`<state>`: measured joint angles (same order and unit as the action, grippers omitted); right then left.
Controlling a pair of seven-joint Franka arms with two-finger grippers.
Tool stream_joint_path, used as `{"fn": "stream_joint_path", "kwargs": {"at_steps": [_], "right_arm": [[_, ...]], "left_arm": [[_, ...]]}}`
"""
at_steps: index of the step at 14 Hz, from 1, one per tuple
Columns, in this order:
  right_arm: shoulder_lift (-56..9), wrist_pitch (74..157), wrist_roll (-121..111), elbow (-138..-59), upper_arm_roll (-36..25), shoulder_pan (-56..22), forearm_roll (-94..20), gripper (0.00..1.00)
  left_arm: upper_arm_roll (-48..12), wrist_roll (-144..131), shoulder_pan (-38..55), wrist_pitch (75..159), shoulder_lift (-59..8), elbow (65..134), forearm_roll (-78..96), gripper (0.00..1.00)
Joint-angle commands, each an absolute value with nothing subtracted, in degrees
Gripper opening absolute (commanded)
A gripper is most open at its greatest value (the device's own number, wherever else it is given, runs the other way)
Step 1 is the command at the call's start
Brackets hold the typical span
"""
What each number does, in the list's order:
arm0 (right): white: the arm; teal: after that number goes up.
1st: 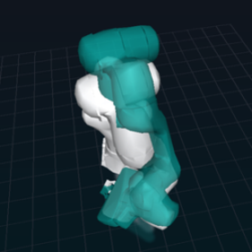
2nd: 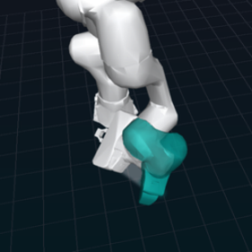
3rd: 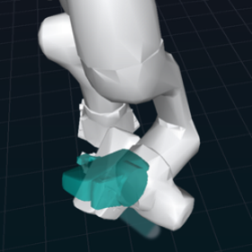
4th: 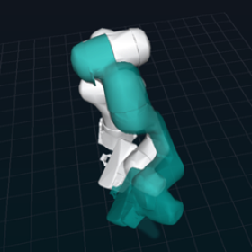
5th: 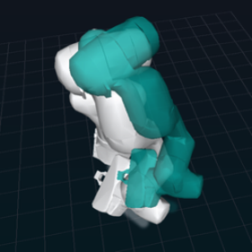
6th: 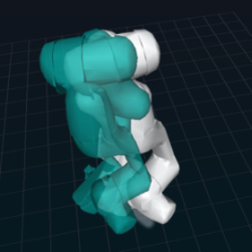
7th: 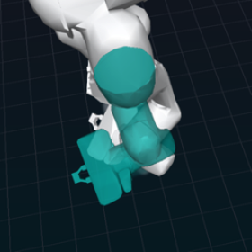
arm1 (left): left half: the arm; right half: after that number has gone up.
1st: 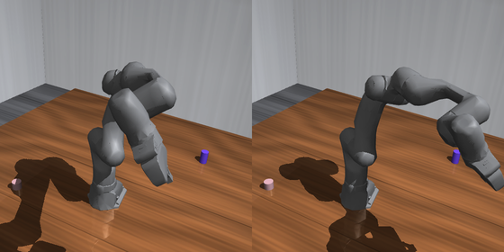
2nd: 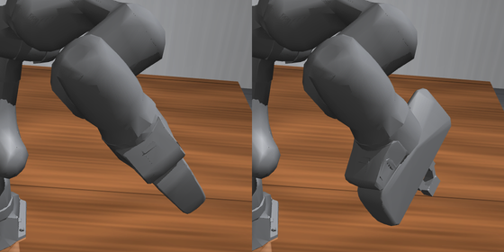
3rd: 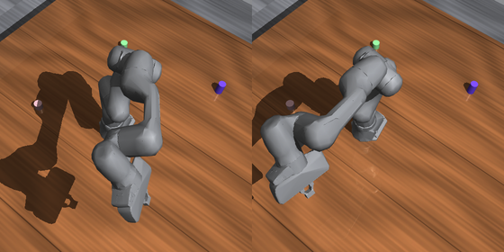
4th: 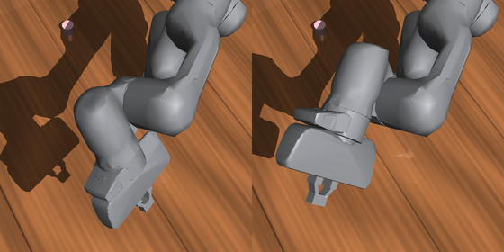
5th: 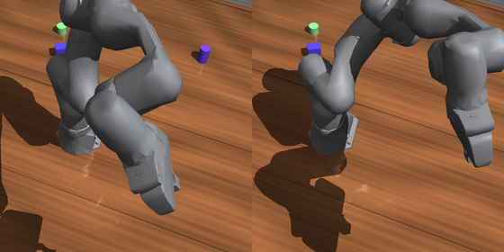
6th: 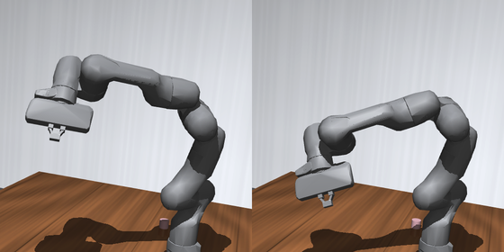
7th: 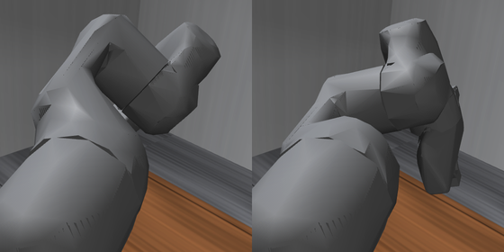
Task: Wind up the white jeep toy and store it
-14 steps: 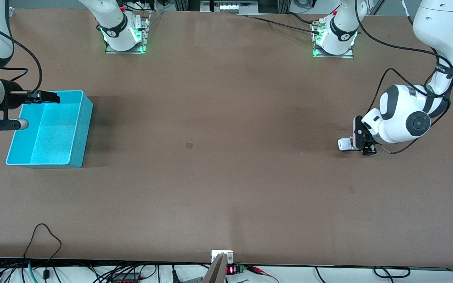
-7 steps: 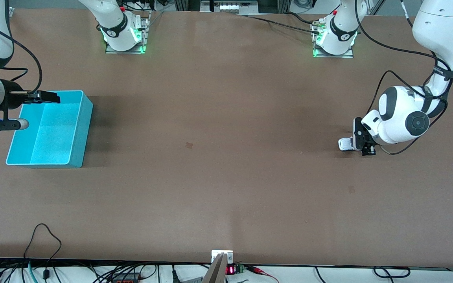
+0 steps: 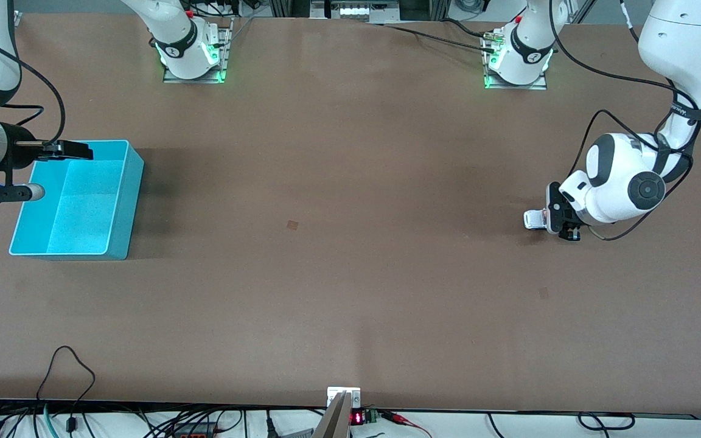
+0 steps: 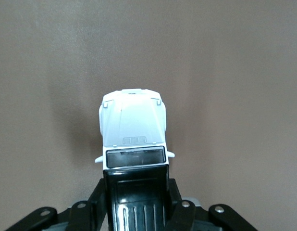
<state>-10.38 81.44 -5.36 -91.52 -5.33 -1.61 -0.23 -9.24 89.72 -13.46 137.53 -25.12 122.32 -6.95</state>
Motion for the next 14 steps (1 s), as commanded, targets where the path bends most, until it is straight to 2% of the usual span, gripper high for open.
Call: {"fn": "stream_joint_path", "kwargs": {"at_steps": [1, 14], "right_arm": [[-9.9, 80.5, -5.0, -91.3, -5.3, -1.3, -0.7, 1.00], [-9.9, 80.5, -5.1, -91.3, -5.3, -1.2, -0.8, 1.00]], "left_arm": [[-9.9, 90.3, -14.2, 137.4, -24.3, 122.4, -7.9, 0.22], [-10.9, 86.1, -14.4, 142.2, -25.8, 122.7, -7.7, 0.18]]}}
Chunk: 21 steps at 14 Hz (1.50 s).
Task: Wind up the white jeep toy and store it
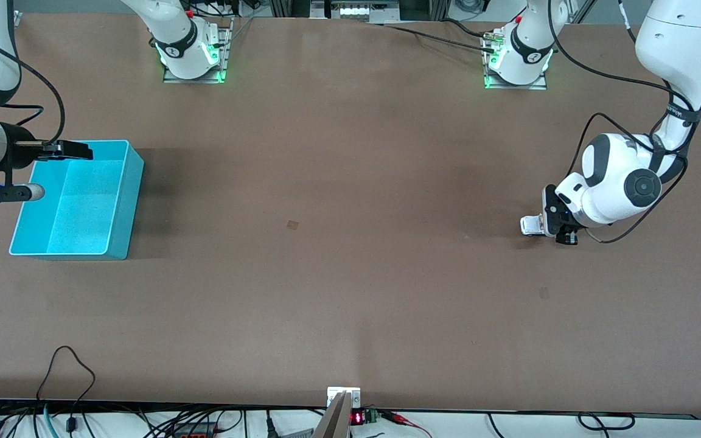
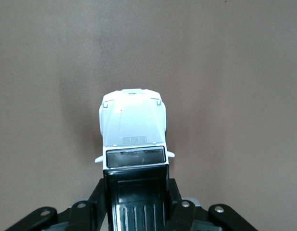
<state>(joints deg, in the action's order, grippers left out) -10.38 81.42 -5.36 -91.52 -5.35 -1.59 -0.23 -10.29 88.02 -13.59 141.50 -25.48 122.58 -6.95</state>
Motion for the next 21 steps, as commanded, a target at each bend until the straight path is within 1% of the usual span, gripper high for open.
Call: {"fn": "stream_joint_path", "kwargs": {"at_steps": [1, 12, 17, 21], "right_arm": [[-9.9, 80.5, -5.2, -91.3, -5.3, -1.2, -0.8, 1.00], [-9.9, 80.5, -5.3, -91.4, -5.3, -1.1, -0.8, 1.00], [-9.9, 80.5, -5.2, -91.4, -5.3, -1.1, -0.8, 1.00], [-9.9, 80.5, -5.2, -91.3, -5.3, -1.1, -0.8, 1.00]], "left_arm": [[-10.9, 85.5, -14.4, 142.2, -25.8, 122.7, -7.8, 0.18], [-10.9, 85.7, -14.7, 142.1, -26.7, 122.6, -9.0, 0.18], [-10.9, 86.2, -16.7, 142.1, -28.1, 122.3, -9.2, 0.18], [-10.9, 86.2, -18.5, 142.1, -29.0, 122.0, -14.3, 0.18]]}}
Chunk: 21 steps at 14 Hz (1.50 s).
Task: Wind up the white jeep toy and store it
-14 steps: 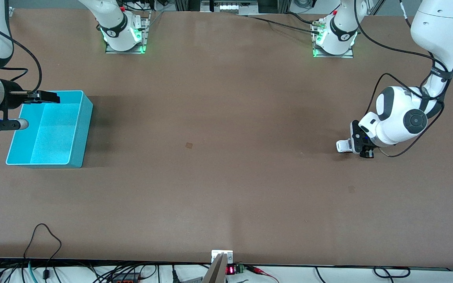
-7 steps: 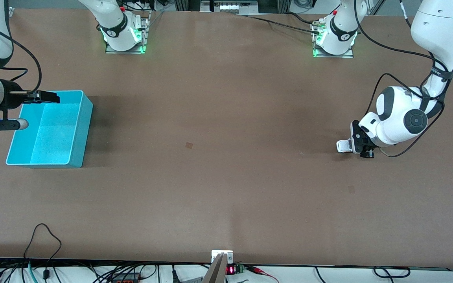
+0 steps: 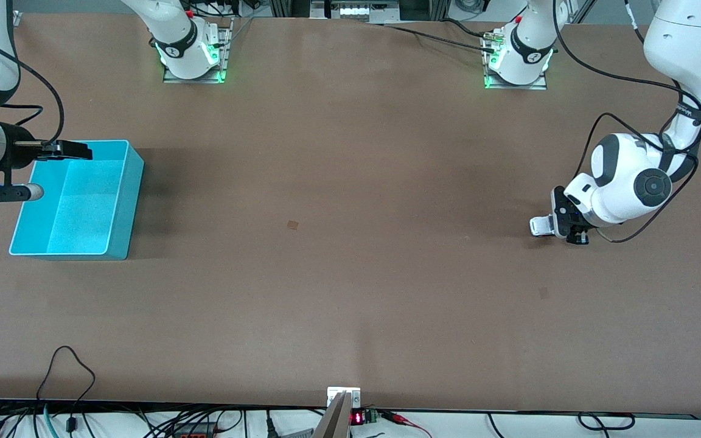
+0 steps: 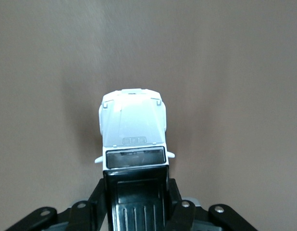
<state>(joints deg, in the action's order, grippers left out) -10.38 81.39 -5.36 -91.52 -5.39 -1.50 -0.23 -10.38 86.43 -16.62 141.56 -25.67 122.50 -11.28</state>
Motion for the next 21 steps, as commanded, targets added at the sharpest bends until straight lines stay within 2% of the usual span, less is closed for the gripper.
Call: {"fn": "stream_joint_path", "kwargs": {"at_steps": [1, 21], "right_arm": [[-9.9, 80.5, -5.2, -91.4, -5.3, -1.1, -0.8, 1.00], [-9.9, 80.4, -5.2, -91.4, -5.3, -1.1, -0.8, 1.00]], "left_arm": [[-10.9, 86.4, -19.5, 142.1, -29.4, 122.0, -14.5, 0.18], [-10.9, 101.0, -29.1, 142.2, -32.7, 118.2, -14.5, 0.19]]}}
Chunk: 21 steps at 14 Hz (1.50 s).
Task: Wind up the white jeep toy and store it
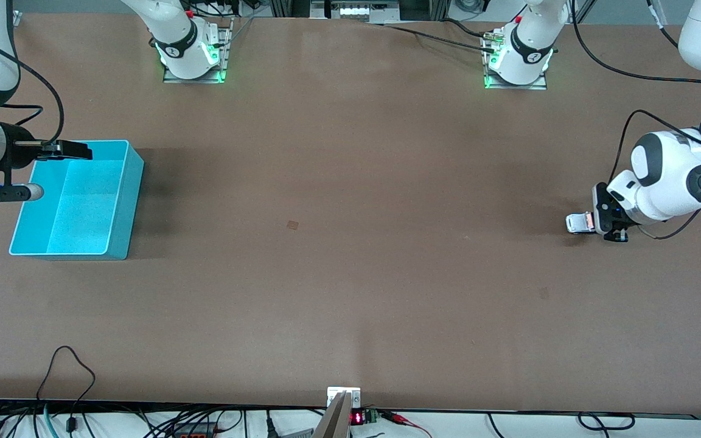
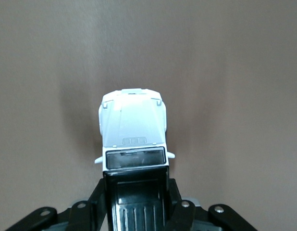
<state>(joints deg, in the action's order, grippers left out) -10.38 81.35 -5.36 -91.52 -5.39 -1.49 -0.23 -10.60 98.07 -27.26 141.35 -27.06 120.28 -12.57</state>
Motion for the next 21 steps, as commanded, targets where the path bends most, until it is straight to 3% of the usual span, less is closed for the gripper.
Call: {"fn": "stream_joint_path", "kwargs": {"at_steps": [1, 14, 15, 16, 17, 19, 21], "right_arm": [[-9.9, 80.4, -5.2, -91.4, -5.3, -1.1, -0.8, 1.00], [-9.9, 80.4, -5.1, -91.4, -5.3, -1.2, -0.8, 1.00], [-9.9, 80.4, -5.2, -91.4, -5.3, -1.2, -0.8, 1.00], [-9.9, 80.4, -5.2, -91.4, -5.3, -1.2, -0.8, 1.00], [-9.9, 80.4, -5.2, -91.4, -5.3, -1.2, -0.9, 1.00], [-9.9, 80.4, -5.1, -91.4, -5.3, -1.2, -0.9, 1.00], [-9.9, 80.4, -5.2, -91.4, -5.3, -1.2, -0.8, 1.00]], "left_arm": [[-10.9, 101.4, -29.5, 142.2, -32.9, 118.0, -14.6, 0.19], [-10.9, 102.2, -33.1, 142.3, -35.0, 116.7, -16.3, 0.21], [-10.9, 102.0, -33.2, 142.2, -34.6, 116.7, -16.3, 0.35], [-11.0, 102.0, -33.4, 142.1, -34.0, 116.7, -16.2, 0.60], [-11.2, 102.1, -33.4, 141.9, -32.9, 116.8, -15.7, 1.00], [-13.4, 102.0, -33.2, 139.8, -29.5, 116.5, -15.3, 1.00], [-15.7, 102.0, -33.1, 132.4, -26.9, 113.6, -15.1, 1.00]]}}
